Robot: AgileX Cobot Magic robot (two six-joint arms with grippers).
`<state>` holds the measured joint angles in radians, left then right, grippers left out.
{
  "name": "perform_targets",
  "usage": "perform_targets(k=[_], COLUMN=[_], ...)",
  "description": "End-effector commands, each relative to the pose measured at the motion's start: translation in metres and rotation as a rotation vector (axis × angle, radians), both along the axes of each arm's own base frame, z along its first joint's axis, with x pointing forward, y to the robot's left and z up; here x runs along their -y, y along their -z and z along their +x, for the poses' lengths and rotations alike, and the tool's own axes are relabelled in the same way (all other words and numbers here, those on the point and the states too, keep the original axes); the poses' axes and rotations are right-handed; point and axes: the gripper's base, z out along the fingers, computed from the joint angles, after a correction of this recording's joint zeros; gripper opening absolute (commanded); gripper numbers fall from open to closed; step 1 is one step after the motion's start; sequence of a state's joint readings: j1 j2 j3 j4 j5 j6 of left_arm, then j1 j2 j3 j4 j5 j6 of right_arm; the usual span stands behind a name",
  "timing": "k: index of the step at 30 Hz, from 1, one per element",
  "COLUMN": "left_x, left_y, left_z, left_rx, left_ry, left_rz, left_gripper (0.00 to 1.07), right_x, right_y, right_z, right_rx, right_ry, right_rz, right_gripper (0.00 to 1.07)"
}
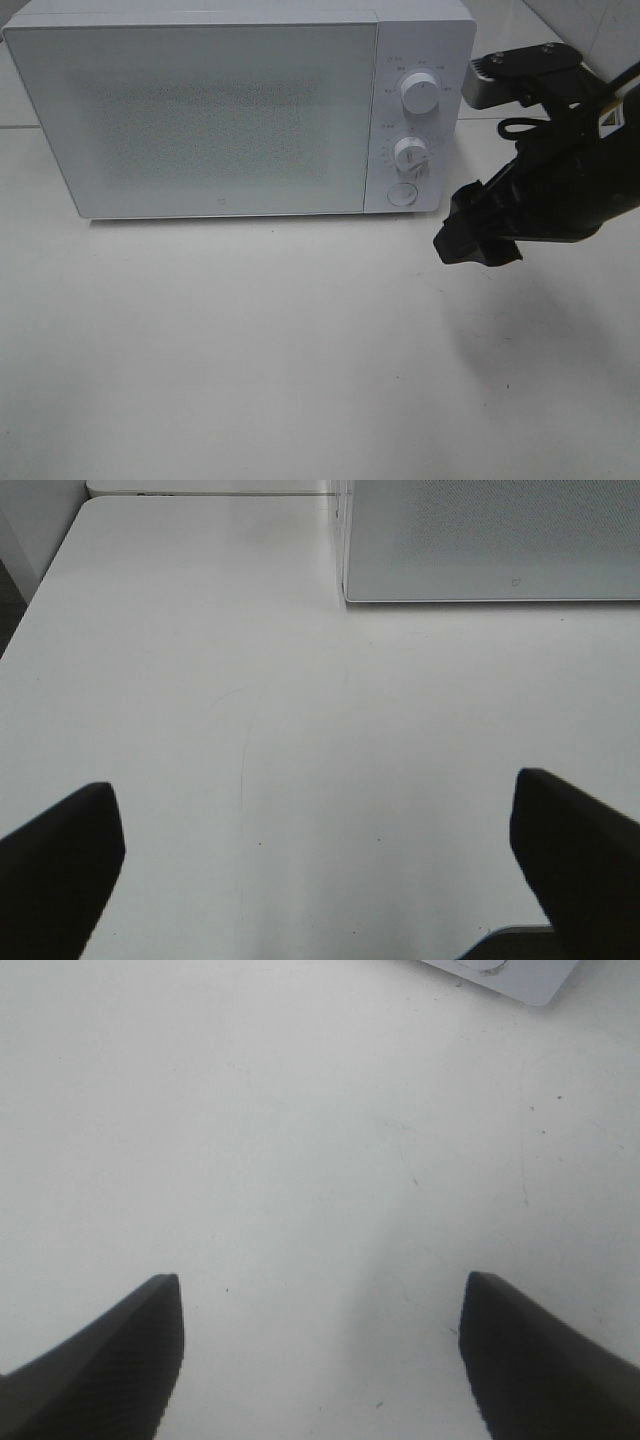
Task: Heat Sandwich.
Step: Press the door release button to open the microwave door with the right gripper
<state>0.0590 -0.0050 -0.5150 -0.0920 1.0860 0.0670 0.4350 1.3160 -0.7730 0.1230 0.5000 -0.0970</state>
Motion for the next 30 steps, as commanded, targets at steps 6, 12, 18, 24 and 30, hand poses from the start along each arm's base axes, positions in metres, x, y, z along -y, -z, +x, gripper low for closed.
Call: perform_targets(k=[6,12,18,24,30], left_x=[0.0,0.0,0.0,0.0,0.0], left_y=[-0.001,-0.001,-0.001,-0.001,-0.001], left_z=[-0.003,-0.003,-0.003,-0.003,-0.003], left_rx=[0.035,0.035,0.035,0.035,0.035], left_ry=[0.007,0.007,0.007,0.007,0.007], left_rz=[-0.005,-0.005,-0.005,-0.005,-0.005], left_gripper=[0.98,0.98,0.98,0.98,0.98], right_x=[0.015,0.025,0.036,0.048,0.062], right_y=[-0.036,-0.053,-0.06,-0.074,-0.088], right_z=[-0.031,-0.053,-0.073,-0.097,-0.122], right_rx=[0.03,0.049,0.024,0.054,0.153], right_ry=[-0.011,-0.022,-0.016,0.018,0.036], right_rz=[0.01,0.008,-0.02,0.007,0.025], right_gripper=[0.71,0.71,0.71,0.71,0.71])
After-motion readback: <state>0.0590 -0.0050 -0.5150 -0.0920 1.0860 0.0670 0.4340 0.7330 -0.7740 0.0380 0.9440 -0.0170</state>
